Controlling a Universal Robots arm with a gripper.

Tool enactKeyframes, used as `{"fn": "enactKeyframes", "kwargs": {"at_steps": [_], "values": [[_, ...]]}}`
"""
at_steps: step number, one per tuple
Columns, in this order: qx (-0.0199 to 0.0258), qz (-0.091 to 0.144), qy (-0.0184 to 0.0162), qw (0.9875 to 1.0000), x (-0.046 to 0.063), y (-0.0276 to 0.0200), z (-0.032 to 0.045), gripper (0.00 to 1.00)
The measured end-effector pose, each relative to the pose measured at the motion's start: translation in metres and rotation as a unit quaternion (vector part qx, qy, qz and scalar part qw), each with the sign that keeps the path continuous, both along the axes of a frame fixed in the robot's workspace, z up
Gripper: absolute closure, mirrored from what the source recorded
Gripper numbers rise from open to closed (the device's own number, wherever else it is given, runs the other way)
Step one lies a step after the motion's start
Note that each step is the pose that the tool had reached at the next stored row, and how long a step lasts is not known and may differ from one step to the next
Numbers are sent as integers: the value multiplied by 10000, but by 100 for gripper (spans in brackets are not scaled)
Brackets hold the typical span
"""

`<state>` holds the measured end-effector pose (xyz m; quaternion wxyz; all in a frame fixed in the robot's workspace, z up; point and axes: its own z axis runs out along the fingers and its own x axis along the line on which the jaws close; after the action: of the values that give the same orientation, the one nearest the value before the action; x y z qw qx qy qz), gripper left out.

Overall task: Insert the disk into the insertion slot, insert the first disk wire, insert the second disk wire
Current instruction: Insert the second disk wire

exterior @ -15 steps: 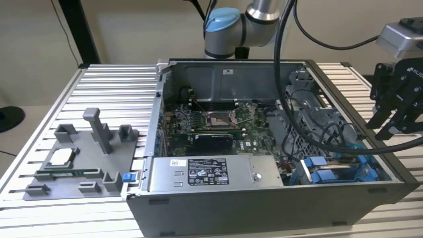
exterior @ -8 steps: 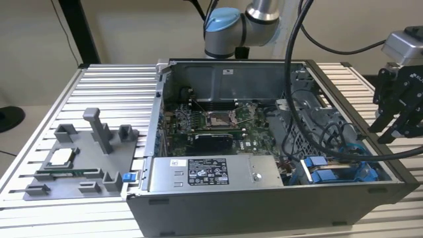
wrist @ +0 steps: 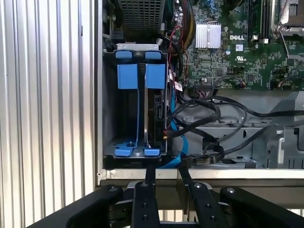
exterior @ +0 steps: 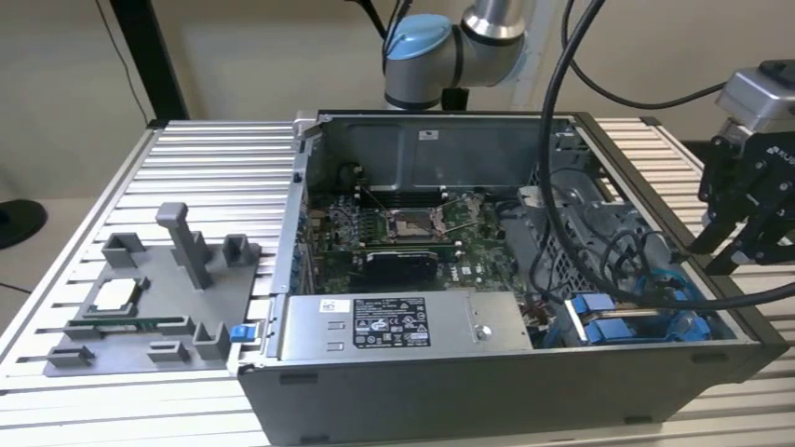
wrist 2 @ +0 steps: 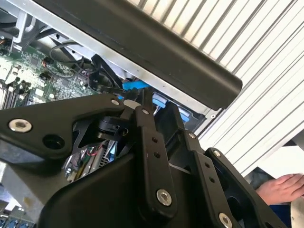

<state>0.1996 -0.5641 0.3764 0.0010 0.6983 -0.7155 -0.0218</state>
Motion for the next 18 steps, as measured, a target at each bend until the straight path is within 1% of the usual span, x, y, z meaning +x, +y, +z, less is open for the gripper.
{"fn": "enactKeyframes", "kwargs": {"at_steps": [5,12,18], "values": [[35,-87,35,9999,0,12,-20,0],[113,-183,71,9997,0,28,-45,0],[113,-187,71,9997,0,28,-45,0]]}}
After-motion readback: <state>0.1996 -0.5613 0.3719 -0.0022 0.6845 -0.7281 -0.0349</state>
